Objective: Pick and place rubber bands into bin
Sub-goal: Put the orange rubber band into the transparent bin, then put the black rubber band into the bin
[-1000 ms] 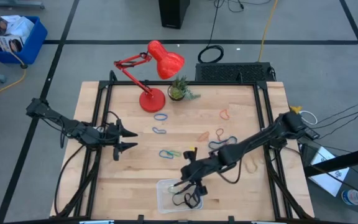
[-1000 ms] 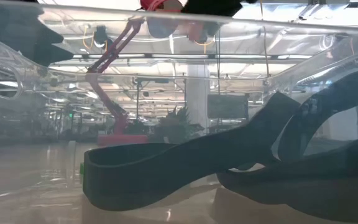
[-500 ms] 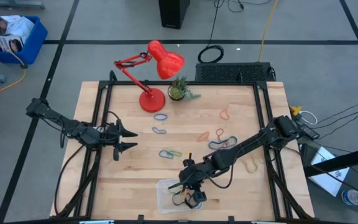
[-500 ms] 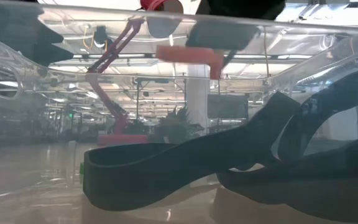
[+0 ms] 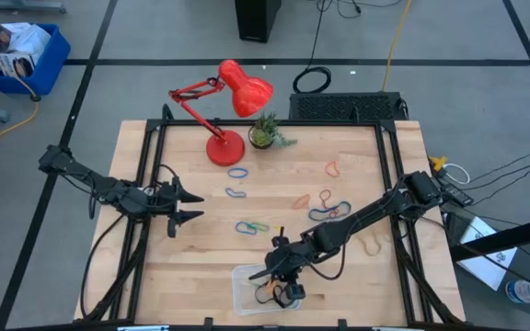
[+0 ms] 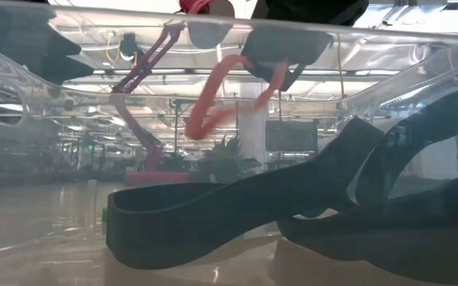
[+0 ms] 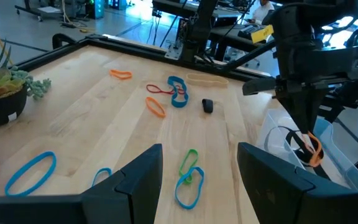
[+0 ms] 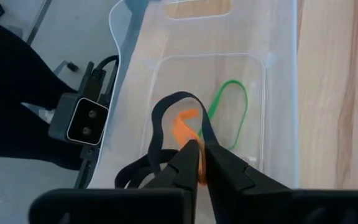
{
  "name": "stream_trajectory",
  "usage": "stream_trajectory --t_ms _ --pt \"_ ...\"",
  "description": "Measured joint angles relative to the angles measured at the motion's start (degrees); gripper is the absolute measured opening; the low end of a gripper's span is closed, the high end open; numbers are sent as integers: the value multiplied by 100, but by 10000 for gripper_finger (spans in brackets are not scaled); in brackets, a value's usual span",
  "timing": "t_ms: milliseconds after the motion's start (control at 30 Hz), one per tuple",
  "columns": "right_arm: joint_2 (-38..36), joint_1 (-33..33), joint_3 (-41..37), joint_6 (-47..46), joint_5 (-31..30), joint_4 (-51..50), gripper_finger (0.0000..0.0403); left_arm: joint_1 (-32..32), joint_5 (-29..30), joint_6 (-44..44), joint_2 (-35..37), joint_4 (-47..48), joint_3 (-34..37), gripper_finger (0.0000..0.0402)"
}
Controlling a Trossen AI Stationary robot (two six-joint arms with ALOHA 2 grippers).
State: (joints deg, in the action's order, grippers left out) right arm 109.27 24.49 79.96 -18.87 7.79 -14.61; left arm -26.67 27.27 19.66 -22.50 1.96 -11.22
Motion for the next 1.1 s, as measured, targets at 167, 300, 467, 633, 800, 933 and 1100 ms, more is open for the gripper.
stream_trajectory --t_ms 167,300,467,633,800,933,1100 --pt "0 0 0 0 0 -2 24 0 0 0 -1 0 0 214" --pt "0 0 0 2 0 -2 29 1 0 2 -1 0 0 214" --pt "0 0 0 2 0 -4 60 1 2 2 -1 0 0 214" --pt "0 0 0 2 3 -27 100 1 2 4 -1 0 0 214" --pt "-24 -49 0 2 359 -44 121 1 2 7 0 0 0 214" --pt "-310 -130 -9 8 557 -298 125 0 2 7 -1 -1 0 214" --pt "-1062 -126 -7 10 -660 -1329 122 0 4 6 -1 0 0 214"
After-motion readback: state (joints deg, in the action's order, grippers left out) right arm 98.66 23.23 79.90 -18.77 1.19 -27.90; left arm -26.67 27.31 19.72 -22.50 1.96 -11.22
